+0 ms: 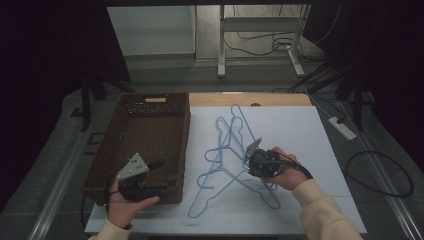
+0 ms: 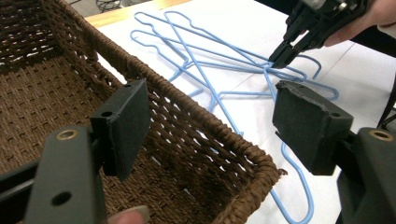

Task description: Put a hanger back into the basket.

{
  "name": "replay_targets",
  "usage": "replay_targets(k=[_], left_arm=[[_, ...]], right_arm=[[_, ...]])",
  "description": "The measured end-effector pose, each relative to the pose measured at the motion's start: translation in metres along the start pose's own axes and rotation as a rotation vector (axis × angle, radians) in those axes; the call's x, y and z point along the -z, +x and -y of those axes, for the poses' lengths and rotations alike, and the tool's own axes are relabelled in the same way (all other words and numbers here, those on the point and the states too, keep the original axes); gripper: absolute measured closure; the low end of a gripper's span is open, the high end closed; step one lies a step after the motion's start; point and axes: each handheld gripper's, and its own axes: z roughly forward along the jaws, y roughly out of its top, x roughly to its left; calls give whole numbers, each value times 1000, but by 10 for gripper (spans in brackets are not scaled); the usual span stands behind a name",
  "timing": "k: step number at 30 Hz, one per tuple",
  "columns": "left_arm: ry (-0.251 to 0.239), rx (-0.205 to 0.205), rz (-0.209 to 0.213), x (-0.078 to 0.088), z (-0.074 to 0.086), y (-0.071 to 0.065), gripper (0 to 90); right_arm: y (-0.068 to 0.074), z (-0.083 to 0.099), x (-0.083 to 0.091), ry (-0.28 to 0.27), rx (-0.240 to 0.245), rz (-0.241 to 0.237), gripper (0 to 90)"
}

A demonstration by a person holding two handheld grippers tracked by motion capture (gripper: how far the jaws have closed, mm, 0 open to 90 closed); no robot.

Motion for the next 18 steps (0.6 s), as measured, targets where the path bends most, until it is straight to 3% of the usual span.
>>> replay_targets(k=[18], left_arm=[[43, -41, 20, -10, -8, -18, 283]], right_arm=[[0, 6, 16, -65, -38, 6, 861]])
